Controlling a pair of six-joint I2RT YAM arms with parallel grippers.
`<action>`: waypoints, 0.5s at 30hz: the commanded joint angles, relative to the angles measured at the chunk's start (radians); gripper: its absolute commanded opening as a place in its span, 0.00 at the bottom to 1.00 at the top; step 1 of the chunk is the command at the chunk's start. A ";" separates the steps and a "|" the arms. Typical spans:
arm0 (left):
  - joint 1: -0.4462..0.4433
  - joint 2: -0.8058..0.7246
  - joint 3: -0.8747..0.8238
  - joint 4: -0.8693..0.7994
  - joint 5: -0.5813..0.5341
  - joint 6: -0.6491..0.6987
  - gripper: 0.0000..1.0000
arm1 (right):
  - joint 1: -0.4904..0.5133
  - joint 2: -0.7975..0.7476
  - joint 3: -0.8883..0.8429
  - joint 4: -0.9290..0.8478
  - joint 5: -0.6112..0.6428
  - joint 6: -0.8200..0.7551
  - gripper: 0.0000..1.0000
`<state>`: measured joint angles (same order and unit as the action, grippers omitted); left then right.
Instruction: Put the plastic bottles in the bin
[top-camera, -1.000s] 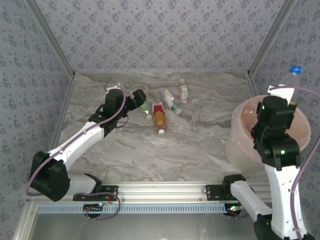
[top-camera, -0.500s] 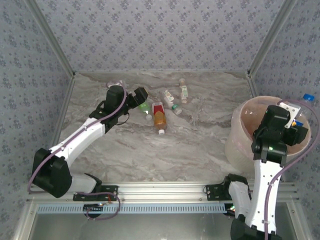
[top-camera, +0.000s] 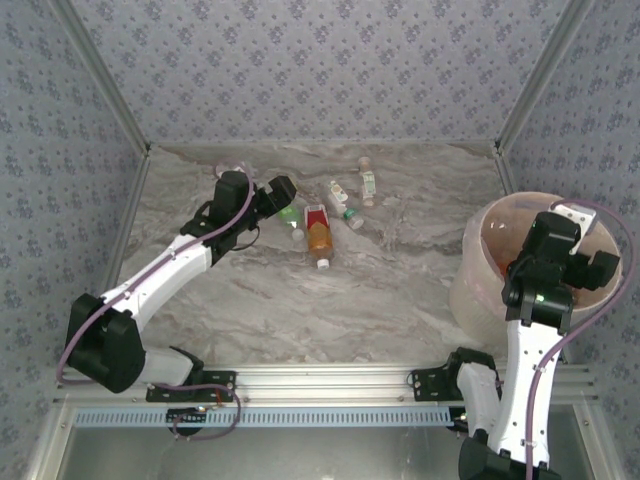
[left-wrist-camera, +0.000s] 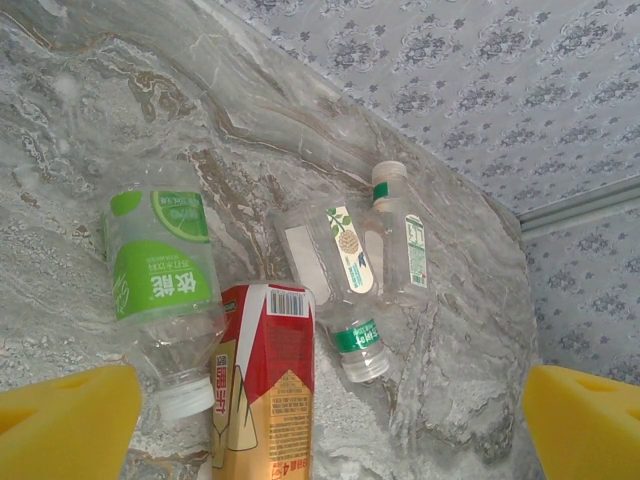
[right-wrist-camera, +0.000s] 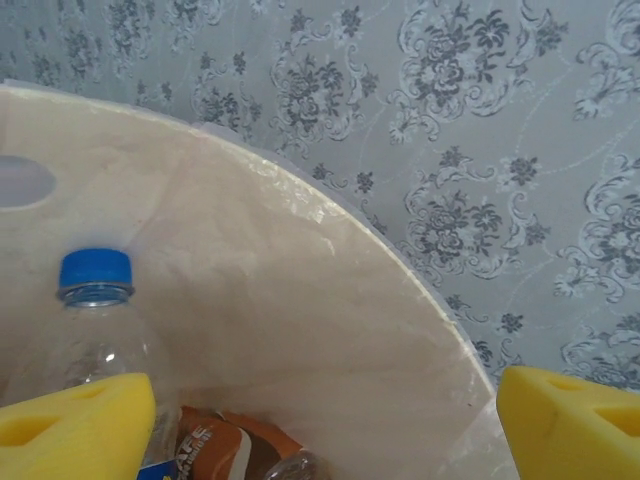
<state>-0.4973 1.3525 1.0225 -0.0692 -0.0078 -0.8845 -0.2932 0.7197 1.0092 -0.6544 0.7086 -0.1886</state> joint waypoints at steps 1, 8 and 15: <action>0.005 0.008 0.023 -0.006 0.009 -0.009 0.98 | -0.006 -0.007 0.041 -0.007 -0.065 0.045 0.92; 0.008 0.013 0.021 -0.028 0.002 -0.003 0.98 | -0.002 -0.006 0.091 -0.063 -0.247 0.167 1.00; 0.020 0.035 0.023 -0.061 0.006 -0.005 0.98 | 0.017 -0.009 0.147 -0.065 -0.406 0.293 1.00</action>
<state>-0.4873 1.3693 1.0229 -0.1066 -0.0082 -0.8845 -0.2863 0.7197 1.1126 -0.7025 0.4152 0.0189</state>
